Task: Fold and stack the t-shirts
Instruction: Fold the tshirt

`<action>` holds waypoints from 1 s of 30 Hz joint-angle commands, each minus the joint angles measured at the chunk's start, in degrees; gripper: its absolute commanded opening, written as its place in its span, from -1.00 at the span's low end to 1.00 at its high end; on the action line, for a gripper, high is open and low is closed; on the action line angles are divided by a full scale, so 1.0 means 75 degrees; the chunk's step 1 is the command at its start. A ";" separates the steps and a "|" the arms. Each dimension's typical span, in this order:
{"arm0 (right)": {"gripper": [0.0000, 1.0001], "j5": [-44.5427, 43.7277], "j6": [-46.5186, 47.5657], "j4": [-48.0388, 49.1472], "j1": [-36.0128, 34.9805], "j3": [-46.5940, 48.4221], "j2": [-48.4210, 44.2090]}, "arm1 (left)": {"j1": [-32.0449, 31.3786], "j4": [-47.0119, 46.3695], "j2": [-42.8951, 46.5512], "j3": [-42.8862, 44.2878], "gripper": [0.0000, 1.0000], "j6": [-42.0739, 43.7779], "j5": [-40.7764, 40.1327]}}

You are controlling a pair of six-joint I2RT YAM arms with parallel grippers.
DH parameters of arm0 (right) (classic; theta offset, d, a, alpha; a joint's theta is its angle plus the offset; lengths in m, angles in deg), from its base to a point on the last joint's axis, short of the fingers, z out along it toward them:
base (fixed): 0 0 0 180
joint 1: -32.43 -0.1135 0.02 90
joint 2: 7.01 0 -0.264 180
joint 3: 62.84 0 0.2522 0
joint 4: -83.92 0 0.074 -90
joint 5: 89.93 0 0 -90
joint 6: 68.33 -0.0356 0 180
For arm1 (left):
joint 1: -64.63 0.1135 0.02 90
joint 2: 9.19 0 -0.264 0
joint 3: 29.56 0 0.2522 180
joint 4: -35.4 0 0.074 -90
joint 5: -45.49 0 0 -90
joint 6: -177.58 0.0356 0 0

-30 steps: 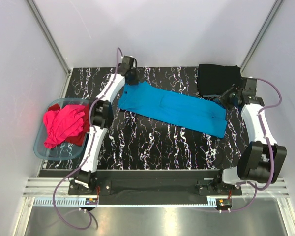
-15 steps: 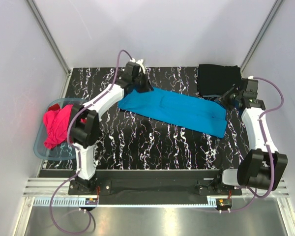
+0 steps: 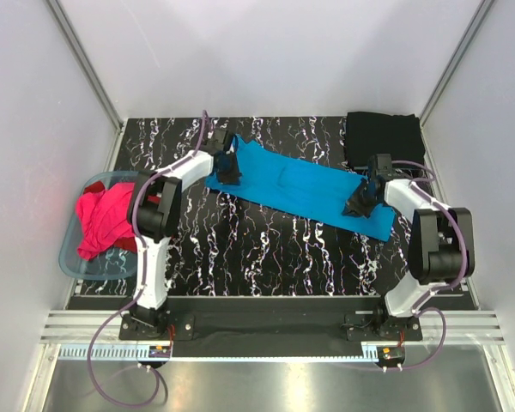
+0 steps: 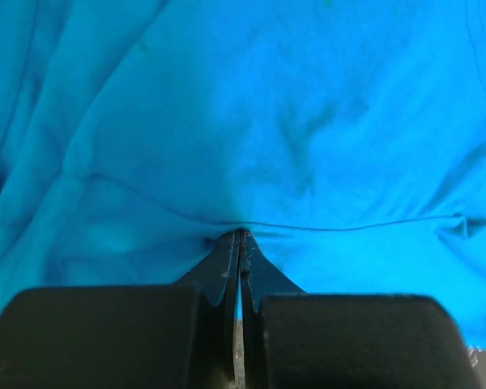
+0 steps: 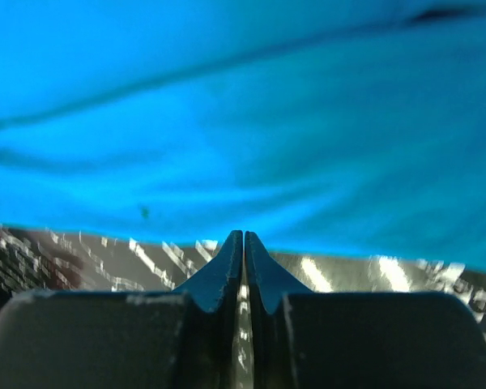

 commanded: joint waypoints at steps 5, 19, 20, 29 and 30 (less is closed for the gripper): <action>-0.75 -0.0129 -0.0093 0.0159 -0.0149 -0.0164 -0.1957 | 0.0157 0.0914 -0.1465 0.1696 -1.00 -0.0110 -0.0650; -0.69 -0.0491 0.0047 -0.0391 -0.0137 0.0047 -0.3098 | 0.0592 -0.0566 -0.1695 0.4843 -0.95 -0.0193 0.2528; -0.69 -0.0550 0.0082 -0.0415 -0.0148 0.0047 -0.3121 | 0.0324 -0.0861 -0.1167 0.4240 -0.94 0.0064 0.2374; -0.70 -0.0785 0.0141 -0.1024 -0.0160 0.0690 -0.4046 | -0.1714 -0.2095 0.0995 0.1035 -1.00 -0.0716 0.2115; -0.69 -0.0809 0.0164 -0.1094 -0.0149 0.0761 -0.4151 | -0.1915 -0.2106 0.0925 0.0999 -1.00 -0.0811 0.2091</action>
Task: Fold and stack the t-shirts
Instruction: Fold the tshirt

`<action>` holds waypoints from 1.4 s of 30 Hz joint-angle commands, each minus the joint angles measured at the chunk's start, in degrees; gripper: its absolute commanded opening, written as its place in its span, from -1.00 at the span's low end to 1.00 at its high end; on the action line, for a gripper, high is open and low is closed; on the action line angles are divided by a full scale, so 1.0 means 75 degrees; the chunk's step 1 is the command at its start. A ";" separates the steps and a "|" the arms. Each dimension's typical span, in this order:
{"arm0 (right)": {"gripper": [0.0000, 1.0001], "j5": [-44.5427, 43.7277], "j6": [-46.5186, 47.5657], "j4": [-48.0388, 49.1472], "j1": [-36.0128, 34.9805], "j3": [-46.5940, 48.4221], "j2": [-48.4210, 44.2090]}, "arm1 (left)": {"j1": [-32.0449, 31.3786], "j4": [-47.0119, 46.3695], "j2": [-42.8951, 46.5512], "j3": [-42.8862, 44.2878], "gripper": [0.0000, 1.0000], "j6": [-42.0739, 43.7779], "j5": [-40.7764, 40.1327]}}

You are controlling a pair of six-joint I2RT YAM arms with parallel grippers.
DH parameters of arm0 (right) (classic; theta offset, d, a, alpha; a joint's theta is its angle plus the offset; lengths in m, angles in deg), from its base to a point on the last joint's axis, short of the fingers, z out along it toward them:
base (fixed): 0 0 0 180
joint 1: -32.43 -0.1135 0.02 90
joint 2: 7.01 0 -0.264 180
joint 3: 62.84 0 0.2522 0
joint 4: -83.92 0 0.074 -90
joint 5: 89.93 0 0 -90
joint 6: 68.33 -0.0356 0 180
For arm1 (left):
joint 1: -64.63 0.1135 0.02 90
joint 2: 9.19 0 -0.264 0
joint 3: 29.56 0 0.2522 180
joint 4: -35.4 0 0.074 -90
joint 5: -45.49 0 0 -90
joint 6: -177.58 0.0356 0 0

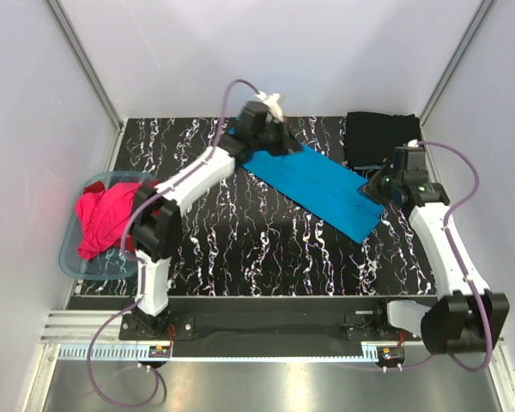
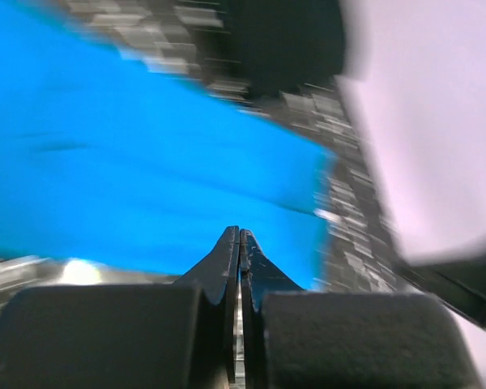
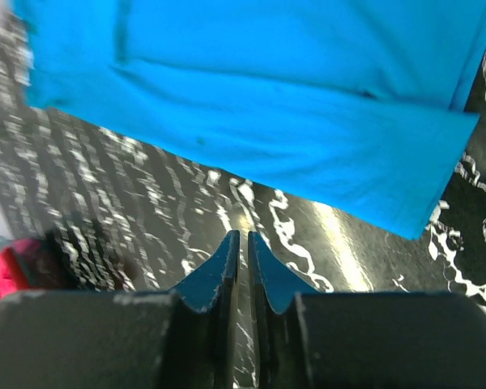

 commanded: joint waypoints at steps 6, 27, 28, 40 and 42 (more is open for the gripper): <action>-0.67 -0.0097 0.0185 -0.0446 0.0009 0.1178 -0.1314 | -0.1423 -0.0276 -0.1564 0.0370 -1.00 -0.1065 0.0001; -0.63 0.0372 0.0244 -0.0517 0.0009 0.1190 -0.1620 | -0.1588 0.2830 -0.1921 0.0201 -1.00 -0.0483 -0.1615; -0.63 0.0384 0.0232 -0.0528 0.0009 0.1178 -0.1596 | -0.1576 0.2830 -0.1917 -0.0060 -1.00 -0.0376 -0.1756; -0.60 0.1425 0.0419 -0.0364 0.0009 0.0114 -0.0824 | -0.1026 0.2994 0.0600 -0.3482 -1.00 0.0539 -0.2612; -0.60 0.1718 0.0501 -0.0295 -0.0026 -0.0052 -0.0320 | -0.0990 0.2982 0.1266 -0.4337 -1.00 0.0551 -0.3137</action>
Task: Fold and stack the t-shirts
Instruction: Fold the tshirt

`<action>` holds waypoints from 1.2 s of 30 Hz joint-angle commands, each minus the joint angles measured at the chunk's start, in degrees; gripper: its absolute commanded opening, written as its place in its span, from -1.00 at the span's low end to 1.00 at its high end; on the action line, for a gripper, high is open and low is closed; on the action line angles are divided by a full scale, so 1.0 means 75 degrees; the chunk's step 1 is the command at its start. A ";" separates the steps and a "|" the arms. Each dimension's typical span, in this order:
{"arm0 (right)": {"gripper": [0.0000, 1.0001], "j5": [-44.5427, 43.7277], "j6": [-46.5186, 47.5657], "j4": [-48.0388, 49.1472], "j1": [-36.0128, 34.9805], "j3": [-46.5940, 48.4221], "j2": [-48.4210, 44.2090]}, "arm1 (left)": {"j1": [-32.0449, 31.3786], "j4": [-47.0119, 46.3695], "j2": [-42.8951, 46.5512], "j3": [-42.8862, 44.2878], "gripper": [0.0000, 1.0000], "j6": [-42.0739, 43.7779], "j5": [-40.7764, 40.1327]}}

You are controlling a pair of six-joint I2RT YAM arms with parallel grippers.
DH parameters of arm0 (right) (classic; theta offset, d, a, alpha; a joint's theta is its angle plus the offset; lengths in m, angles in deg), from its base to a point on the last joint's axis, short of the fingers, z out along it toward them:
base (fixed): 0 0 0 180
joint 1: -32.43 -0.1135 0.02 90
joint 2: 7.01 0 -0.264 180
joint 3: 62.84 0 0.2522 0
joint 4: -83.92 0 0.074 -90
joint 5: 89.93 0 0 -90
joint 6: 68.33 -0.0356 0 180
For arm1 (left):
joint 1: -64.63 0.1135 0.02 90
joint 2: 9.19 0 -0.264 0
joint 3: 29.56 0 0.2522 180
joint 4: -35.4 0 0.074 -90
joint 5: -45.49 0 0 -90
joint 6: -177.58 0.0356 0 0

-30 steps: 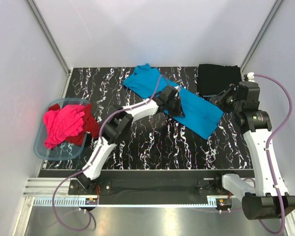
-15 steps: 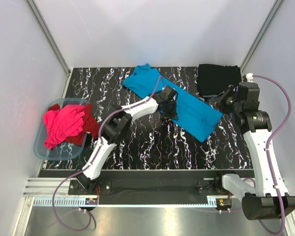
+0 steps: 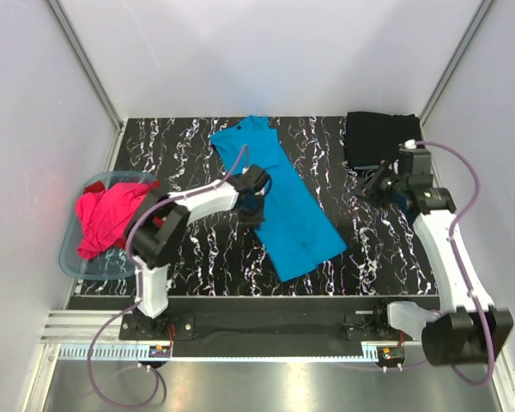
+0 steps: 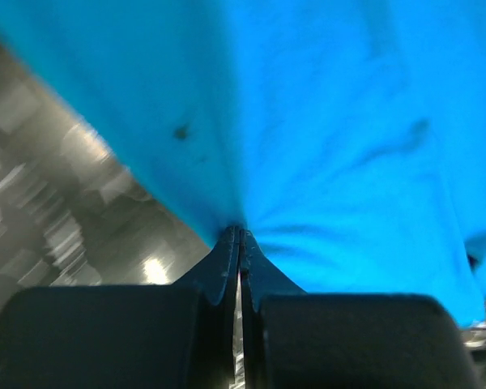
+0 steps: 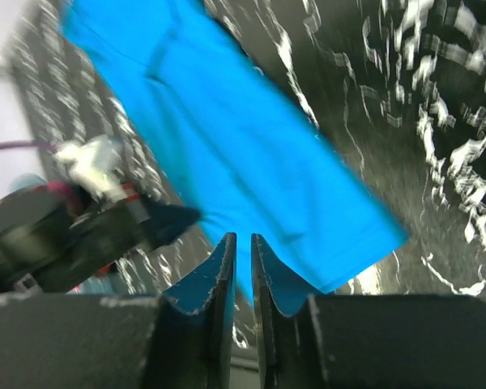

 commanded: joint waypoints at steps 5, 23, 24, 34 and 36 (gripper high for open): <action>-0.59 0.0831 0.0163 0.0775 -0.0458 -0.0763 0.1455 | 0.0351 0.0470 0.2172 -0.1754 -1.00 0.0252 -0.1270; -0.37 0.1324 0.0620 0.1890 -0.1304 -0.1431 0.2852 | 0.2860 0.0657 -0.1808 0.4640 -0.85 0.1307 -0.0708; -0.37 0.1312 0.0643 0.1889 -0.1292 -0.1384 0.2876 | 0.2860 0.0681 -0.2181 0.4842 -0.85 0.1377 -0.0847; -0.39 0.1265 0.0363 0.1971 -0.1304 -0.1138 0.3099 | 0.2907 0.0845 -0.3613 0.6447 -0.85 0.1378 -0.0697; -0.39 0.1265 0.0292 0.2041 -0.1292 -0.1277 0.2888 | 0.2907 0.0845 -0.3977 0.6706 -0.85 0.1296 -0.0521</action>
